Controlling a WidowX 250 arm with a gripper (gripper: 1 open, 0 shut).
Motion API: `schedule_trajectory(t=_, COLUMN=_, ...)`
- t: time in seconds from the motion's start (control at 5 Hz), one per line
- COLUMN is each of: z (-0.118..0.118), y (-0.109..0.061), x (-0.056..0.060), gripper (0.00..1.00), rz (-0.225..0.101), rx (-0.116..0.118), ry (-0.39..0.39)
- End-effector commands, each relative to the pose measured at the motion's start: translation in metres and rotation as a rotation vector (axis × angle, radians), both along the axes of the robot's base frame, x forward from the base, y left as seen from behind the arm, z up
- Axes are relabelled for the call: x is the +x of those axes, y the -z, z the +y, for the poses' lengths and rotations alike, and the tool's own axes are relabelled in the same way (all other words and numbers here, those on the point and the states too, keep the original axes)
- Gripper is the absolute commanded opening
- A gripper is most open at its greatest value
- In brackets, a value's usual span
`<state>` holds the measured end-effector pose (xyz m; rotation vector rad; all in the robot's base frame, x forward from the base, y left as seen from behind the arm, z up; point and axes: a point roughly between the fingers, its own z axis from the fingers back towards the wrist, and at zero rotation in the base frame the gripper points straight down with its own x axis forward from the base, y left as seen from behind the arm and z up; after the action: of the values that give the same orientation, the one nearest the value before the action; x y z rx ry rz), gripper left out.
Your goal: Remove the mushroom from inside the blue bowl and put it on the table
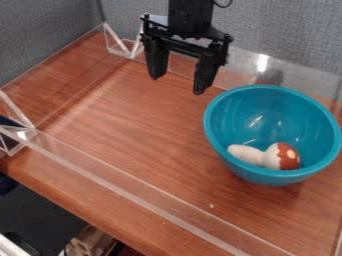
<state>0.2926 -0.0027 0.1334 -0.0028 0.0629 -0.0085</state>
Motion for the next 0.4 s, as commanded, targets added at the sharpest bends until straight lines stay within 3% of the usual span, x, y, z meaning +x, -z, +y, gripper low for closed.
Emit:
schedule_trajectory(t=0.0, z=-0.003, y=0.006, x=0.000, gripper=1.00, rz=0.016, rx=-0.003, ry=0.019)
schedule_trajectory(t=0.2, z=-0.027, y=0.006, x=-0.004, gripper=1.00, rz=0.005, rx=-0.018, ry=0.162)
